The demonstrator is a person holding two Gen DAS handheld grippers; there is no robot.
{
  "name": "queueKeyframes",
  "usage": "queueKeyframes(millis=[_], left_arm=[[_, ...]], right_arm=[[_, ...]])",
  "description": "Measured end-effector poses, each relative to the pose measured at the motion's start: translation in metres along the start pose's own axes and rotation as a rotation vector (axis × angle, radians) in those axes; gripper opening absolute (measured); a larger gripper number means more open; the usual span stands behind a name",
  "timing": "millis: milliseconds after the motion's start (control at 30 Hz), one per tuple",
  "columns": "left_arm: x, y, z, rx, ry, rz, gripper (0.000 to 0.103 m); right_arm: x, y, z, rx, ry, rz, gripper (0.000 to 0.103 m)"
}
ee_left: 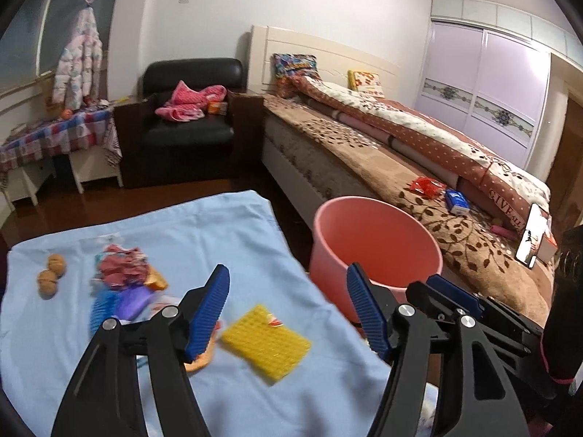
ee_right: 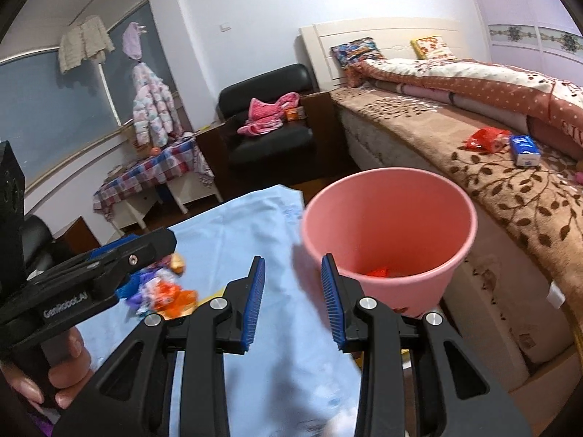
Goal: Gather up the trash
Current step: 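Move both open tools back over the table, then grasp the blue mesh net with the left tool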
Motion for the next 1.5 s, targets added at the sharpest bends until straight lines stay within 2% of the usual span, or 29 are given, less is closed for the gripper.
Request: queueKeyframes(millis=[233, 400, 767, 867, 933, 1000, 1167, 1267, 1367, 1467, 1500], left_arm=[[0.035, 0.011, -0.03, -0.023, -0.099, 0.036, 0.066], [0.057, 0.028, -0.061, 0.028, -0.148, 0.035, 0.066], [0.076, 0.062, -0.116, 0.108, -0.238, 0.002, 0.066], [0.075, 0.068, -0.134, 0.155, -0.252, -0.01, 0.063], [0.072, 0.07, -0.139, 0.191, -0.244, -0.012, 0.059], [0.067, 0.069, -0.143, 0.212, -0.232, -0.014, 0.058], [0.049, 0.061, -0.147, 0.182, -0.248, -0.028, 0.058], [0.034, 0.056, -0.151, 0.138, -0.284, -0.044, 0.058], [0.023, 0.057, -0.158, 0.135, -0.295, -0.065, 0.049], [0.014, 0.062, -0.167, 0.155, -0.295, -0.089, 0.033], [0.013, 0.064, -0.169, 0.167, -0.288, -0.094, 0.025]], right_arm=[[0.012, 0.005, -0.02, 0.028, -0.027, 0.009, 0.033], [0.014, 0.01, -0.032, 0.042, -0.048, -0.003, 0.033], [0.008, 0.022, -0.051, 0.086, -0.076, -0.038, 0.033], [0.003, 0.025, -0.053, 0.095, -0.081, -0.055, 0.033], [0.0, 0.028, -0.055, 0.099, -0.083, -0.065, 0.033], [-0.004, 0.03, -0.057, 0.1, -0.086, -0.076, 0.033], [-0.012, 0.034, -0.059, 0.108, -0.09, -0.096, 0.033], [-0.017, 0.037, -0.06, 0.11, -0.092, -0.11, 0.033], [-0.021, 0.039, -0.06, 0.114, -0.096, -0.123, 0.033], [-0.024, 0.041, -0.063, 0.125, -0.102, -0.132, 0.033], [-0.025, 0.041, -0.064, 0.129, -0.106, -0.135, 0.033]])
Point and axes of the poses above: each gripper's, at about its wrist camera, not at the fingertips, and x roughly against the way its jaws point, z to its right, y to its underside, the point moved 9 cm from there along -x, roughly the way its jaws point, and after that the axes turned 11 degrees about y, right-handed, at the moved point
